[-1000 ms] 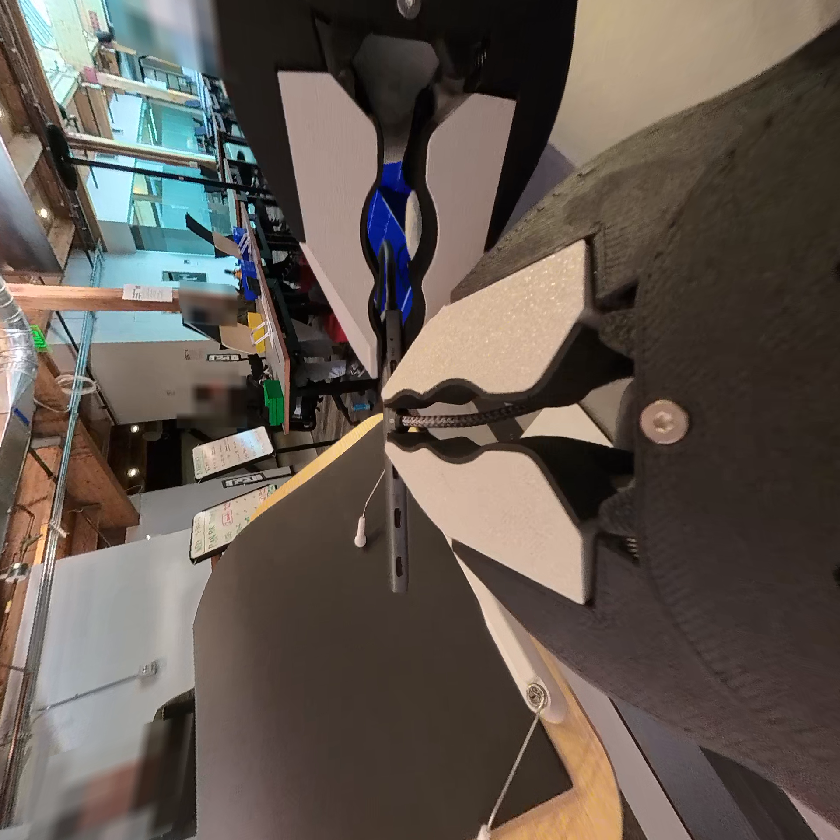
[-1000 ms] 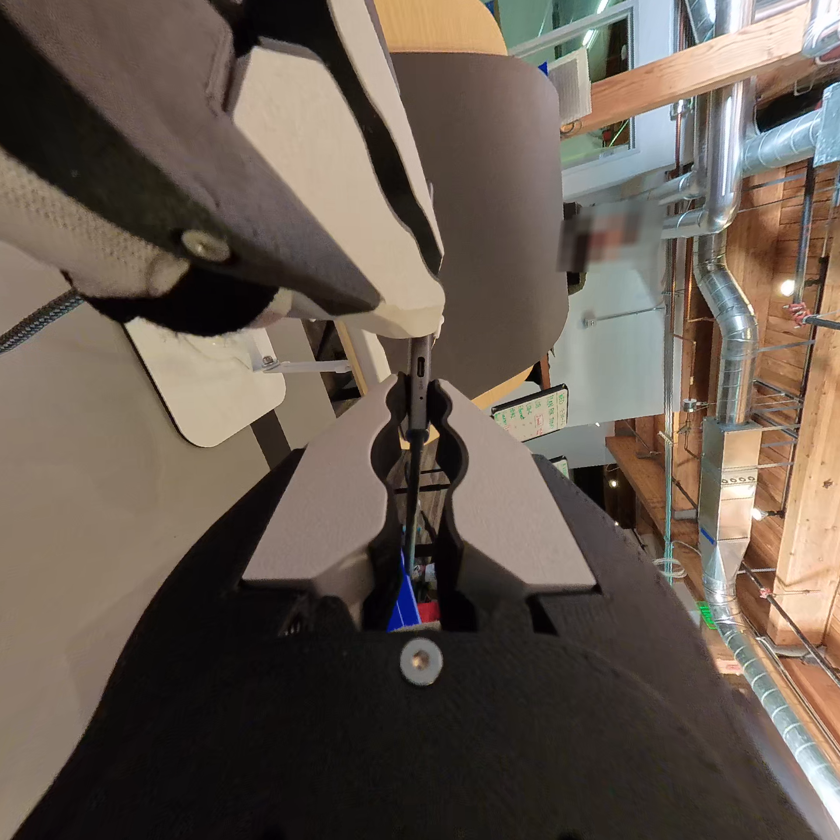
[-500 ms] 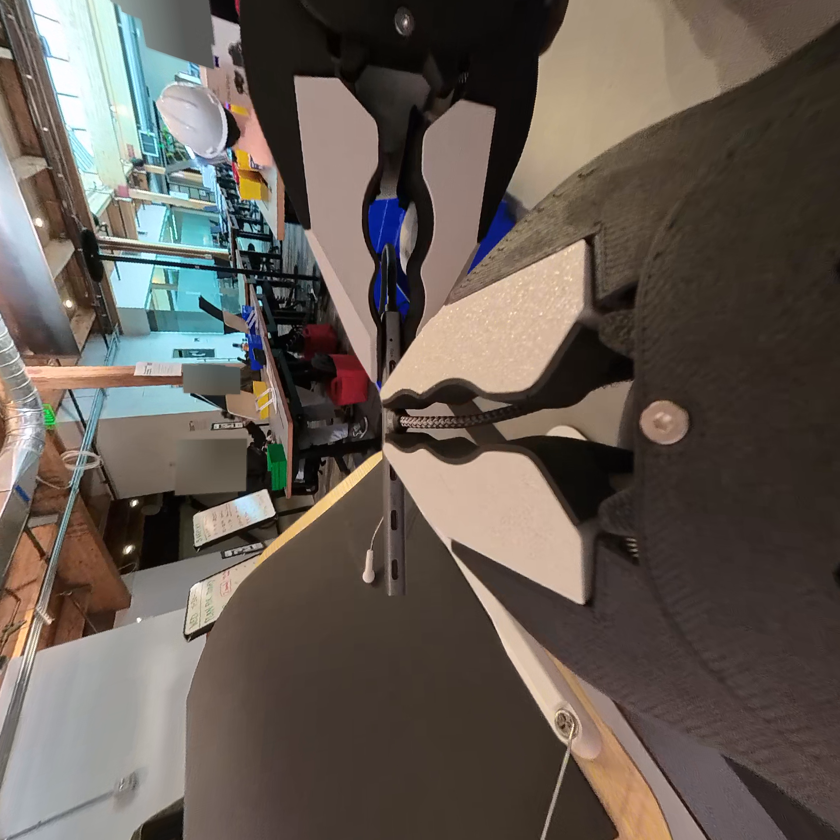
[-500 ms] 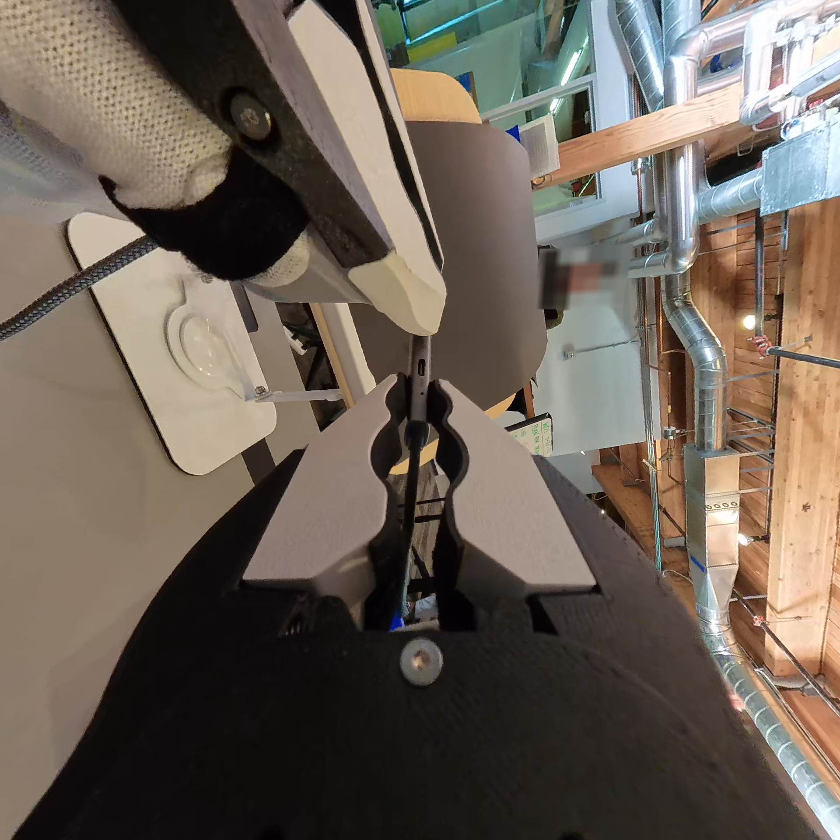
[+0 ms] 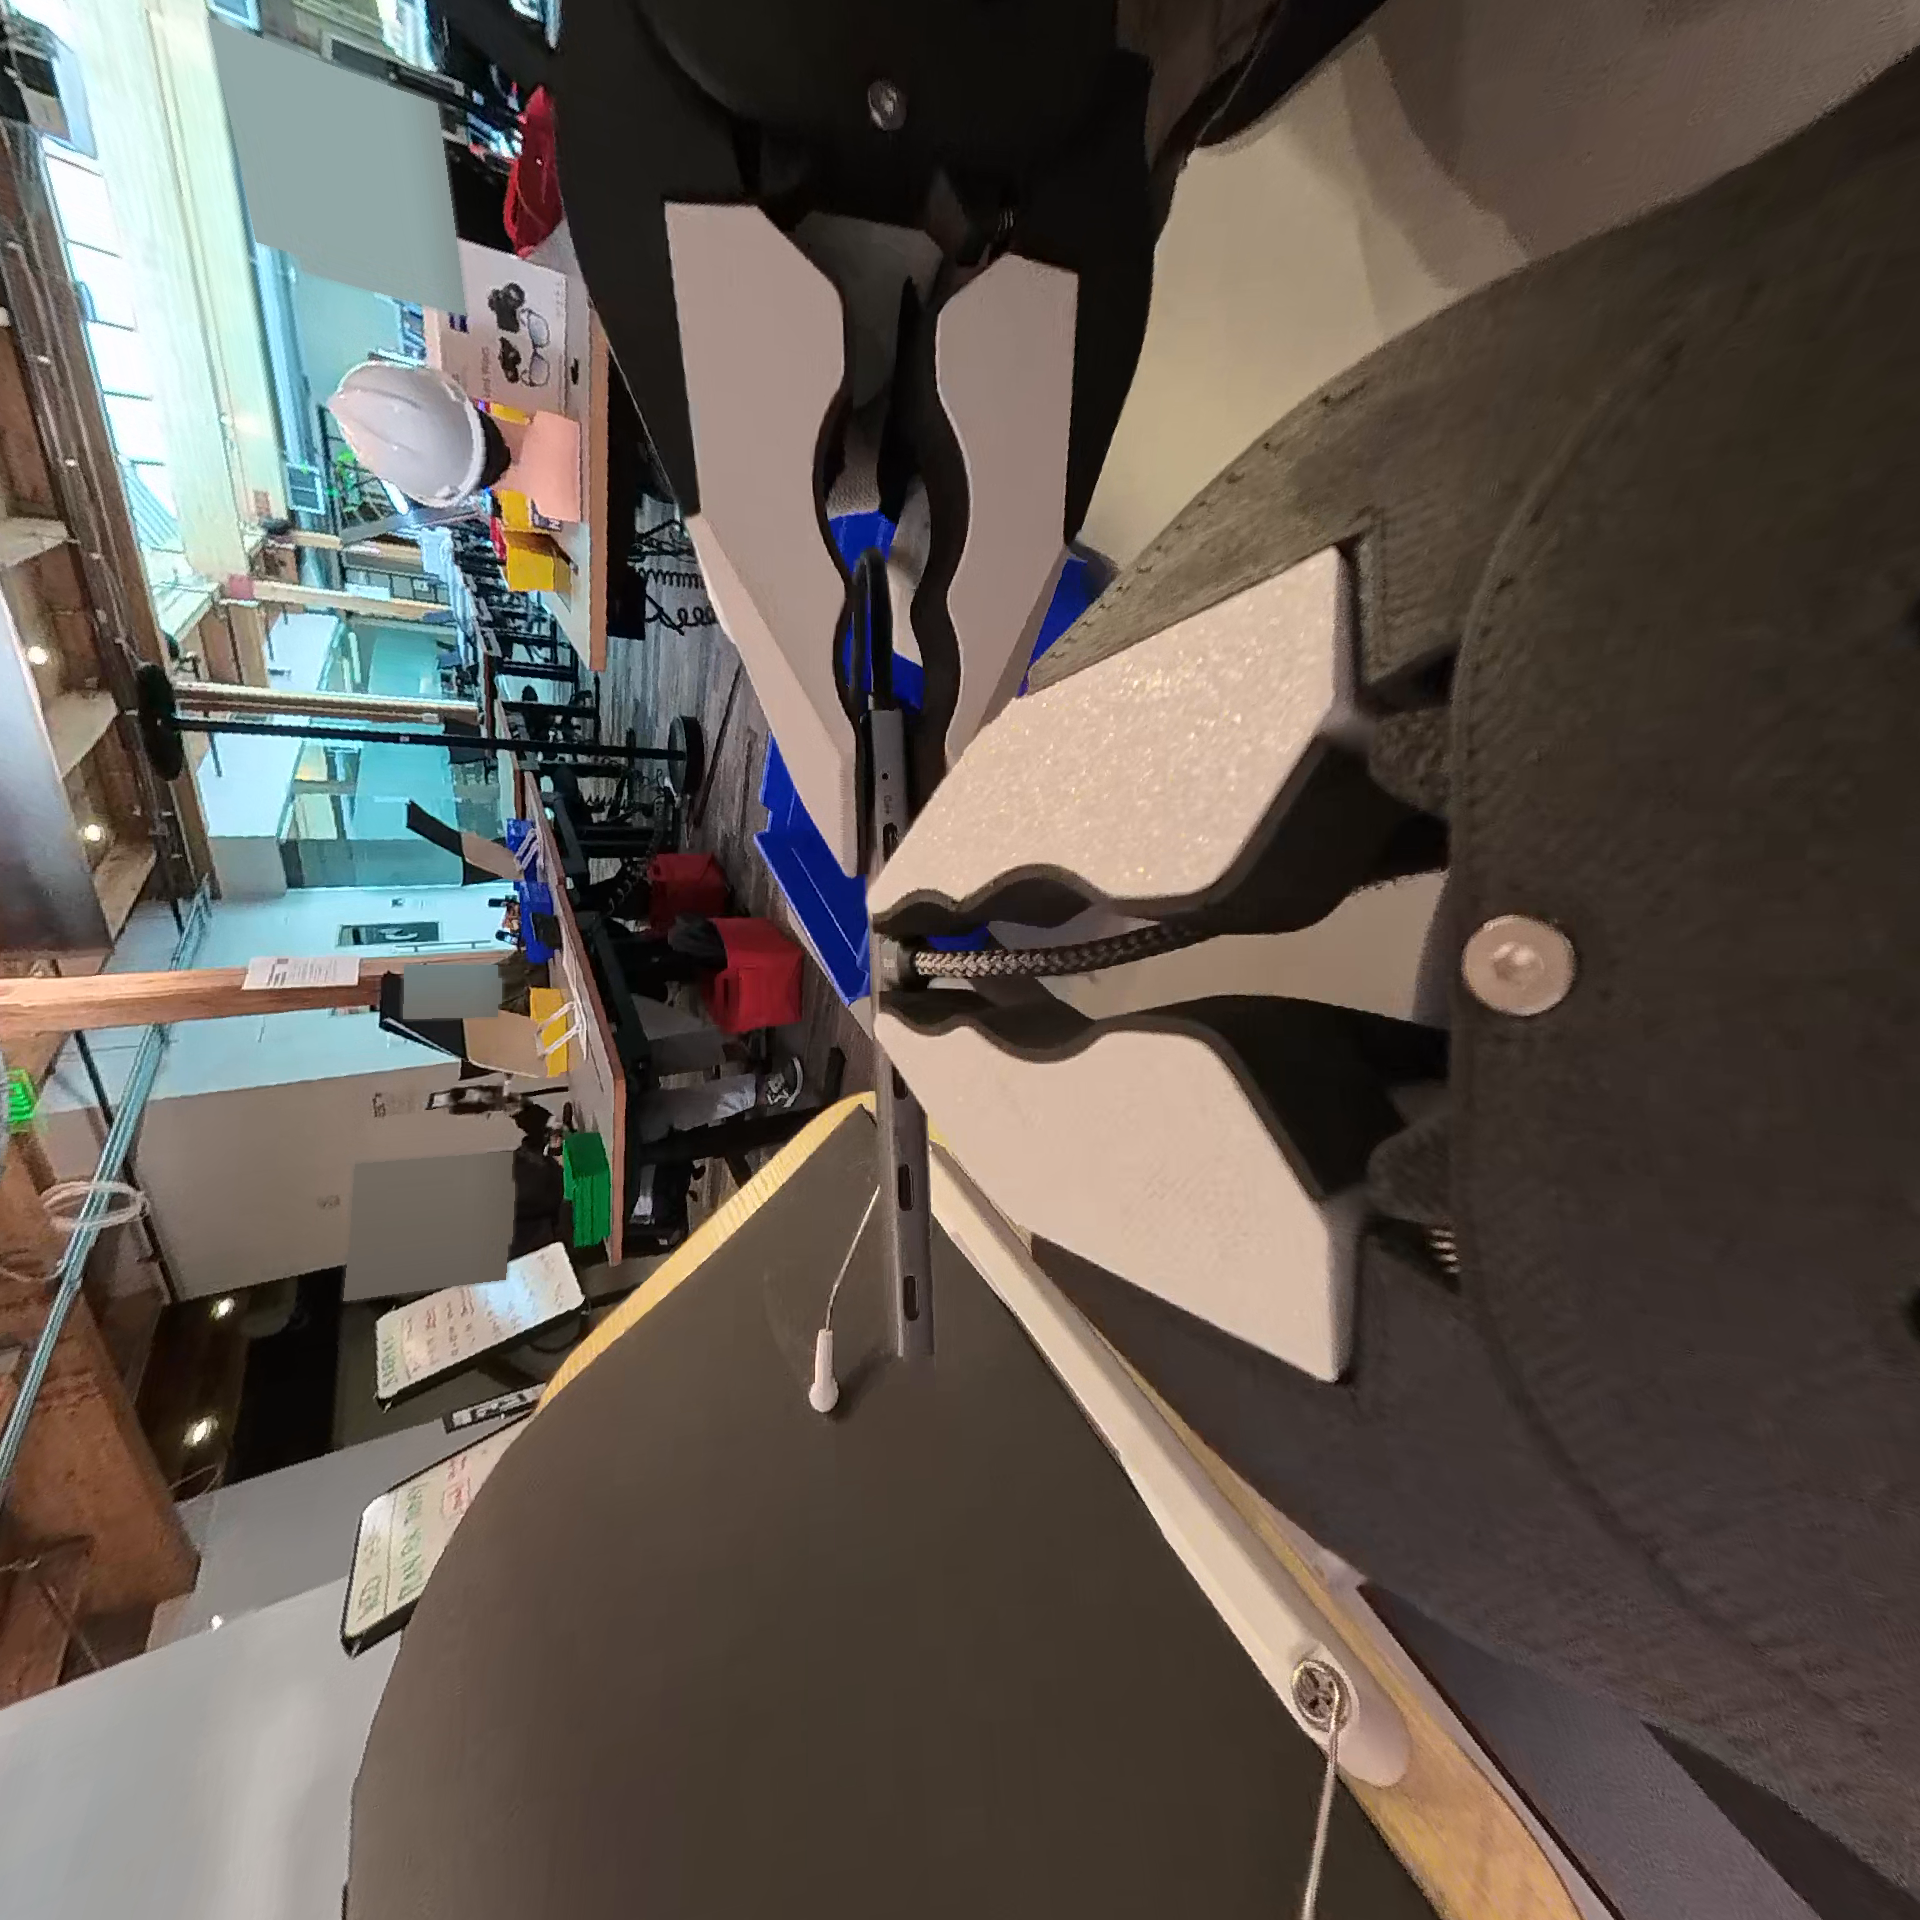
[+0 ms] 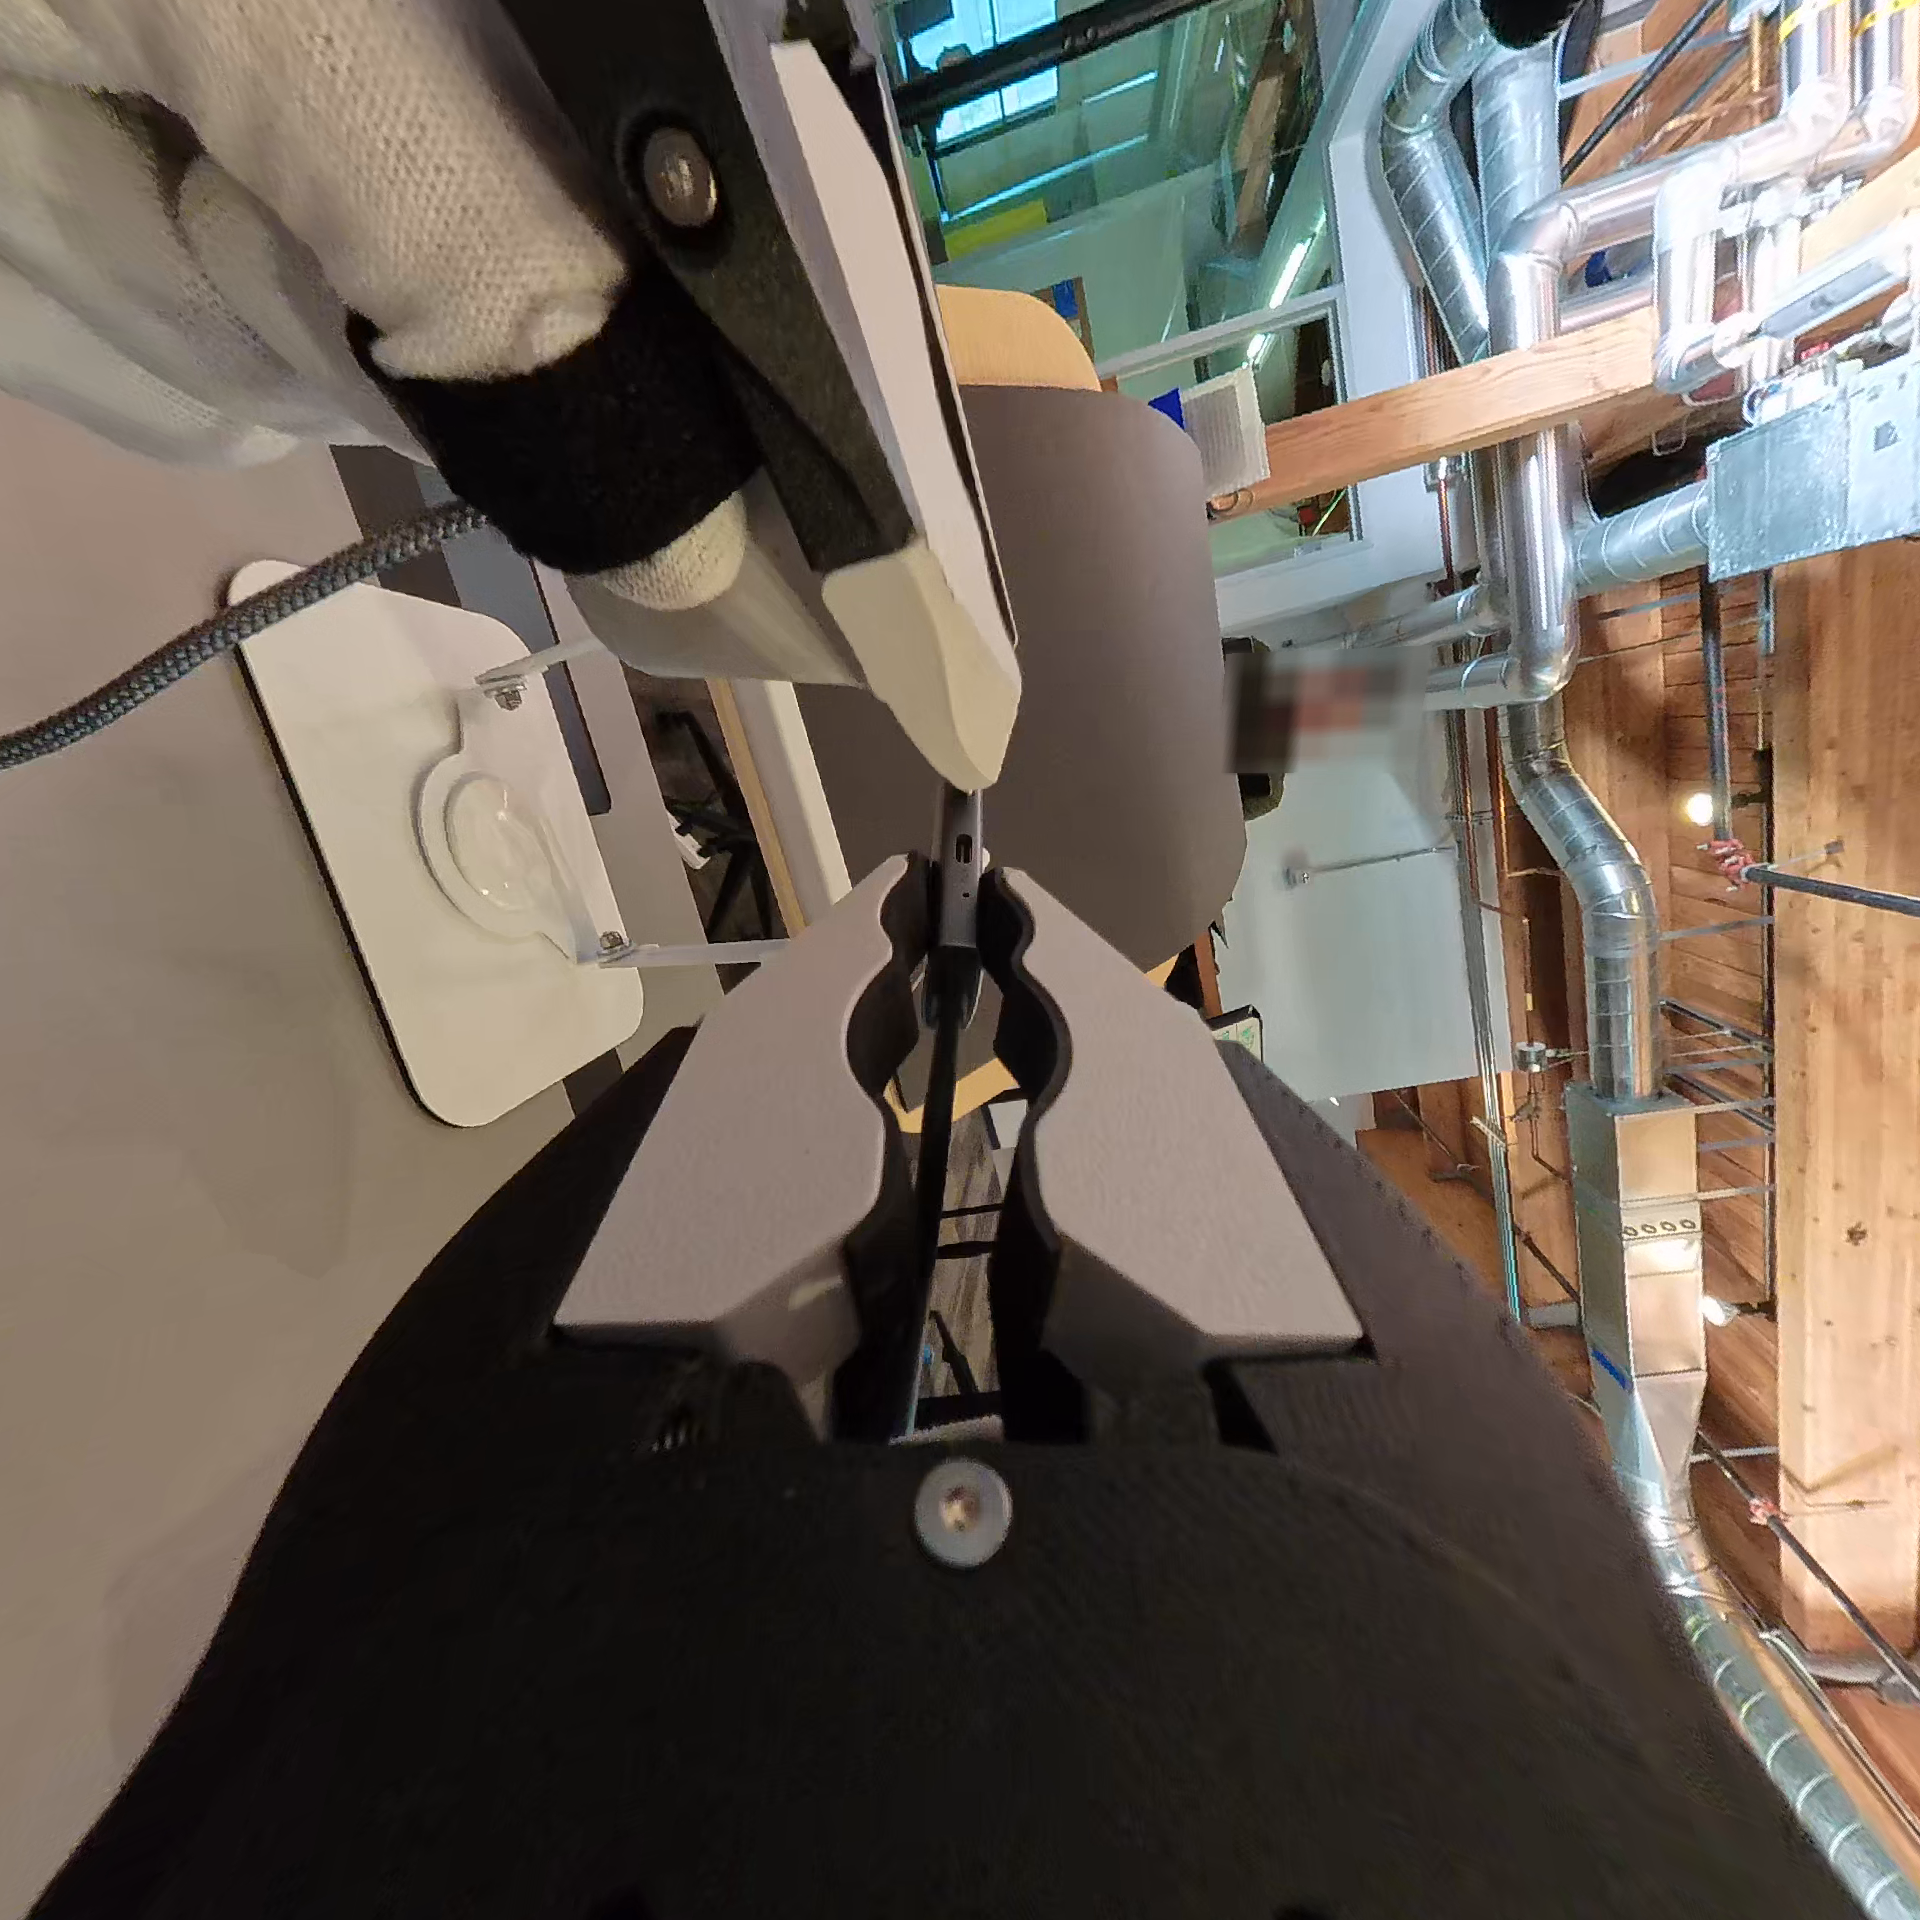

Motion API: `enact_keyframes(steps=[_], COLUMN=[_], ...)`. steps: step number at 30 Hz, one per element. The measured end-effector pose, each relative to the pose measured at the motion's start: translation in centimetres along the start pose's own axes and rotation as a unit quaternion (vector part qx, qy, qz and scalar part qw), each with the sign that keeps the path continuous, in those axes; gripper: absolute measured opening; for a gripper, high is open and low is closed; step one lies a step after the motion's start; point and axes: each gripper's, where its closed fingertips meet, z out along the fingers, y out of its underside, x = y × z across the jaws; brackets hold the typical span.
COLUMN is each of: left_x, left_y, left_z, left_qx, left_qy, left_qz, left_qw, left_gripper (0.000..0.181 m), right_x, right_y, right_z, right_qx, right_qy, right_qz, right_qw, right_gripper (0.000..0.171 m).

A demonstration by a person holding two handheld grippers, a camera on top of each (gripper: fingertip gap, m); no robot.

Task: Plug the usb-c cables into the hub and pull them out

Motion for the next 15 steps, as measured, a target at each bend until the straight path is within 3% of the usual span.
enact_keyframes(steps=[15], left_x=[0.5], left_y=[-0.8], left_z=[-1.1], left_qx=[-0.007], left_qy=[0.045], left_qz=[-0.013], left_qw=[0.999], left_gripper=[0.011], right_x=[0.4], right_y=[-1.5], right_z=[-0.8], right_qx=[0.04], right_qy=[0.006], right_qz=[0.005], right_qw=[0.999], right_gripper=[0.007])
